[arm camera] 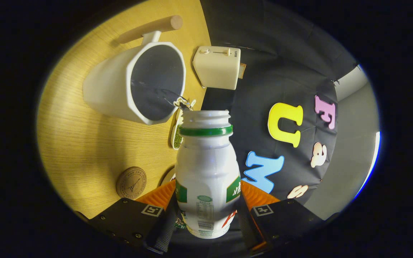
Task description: Take the bottle from table, then pour the juice into the cup, finally place the bottle on the coaster
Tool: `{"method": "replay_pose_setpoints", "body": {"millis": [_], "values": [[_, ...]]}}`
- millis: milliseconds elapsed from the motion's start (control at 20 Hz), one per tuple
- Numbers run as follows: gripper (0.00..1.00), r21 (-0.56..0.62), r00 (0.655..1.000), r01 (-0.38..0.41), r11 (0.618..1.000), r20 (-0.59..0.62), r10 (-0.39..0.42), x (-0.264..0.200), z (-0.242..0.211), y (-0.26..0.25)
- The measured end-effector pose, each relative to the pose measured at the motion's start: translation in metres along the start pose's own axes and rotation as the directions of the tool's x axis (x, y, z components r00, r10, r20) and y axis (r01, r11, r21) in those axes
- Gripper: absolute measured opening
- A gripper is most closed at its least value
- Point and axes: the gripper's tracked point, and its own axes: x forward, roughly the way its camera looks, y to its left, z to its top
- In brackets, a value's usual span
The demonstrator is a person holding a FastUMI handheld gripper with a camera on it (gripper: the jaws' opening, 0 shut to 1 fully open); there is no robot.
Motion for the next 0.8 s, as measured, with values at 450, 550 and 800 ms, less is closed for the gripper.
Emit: {"method": "replay_pose_setpoints", "body": {"millis": [450,550,800], "values": [[0.76,-0.024,1.0,0.001,1.0,-0.004,-0.001,0.001,-0.002,-0.003],[0.76,-0.025,1.0,0.001,1.0,-0.001,-0.001,0.001,-0.001,-0.003],[0.76,-0.053,1.0,0.019,0.998,0.016,-0.019,0.002,0.009,-0.01]]}}
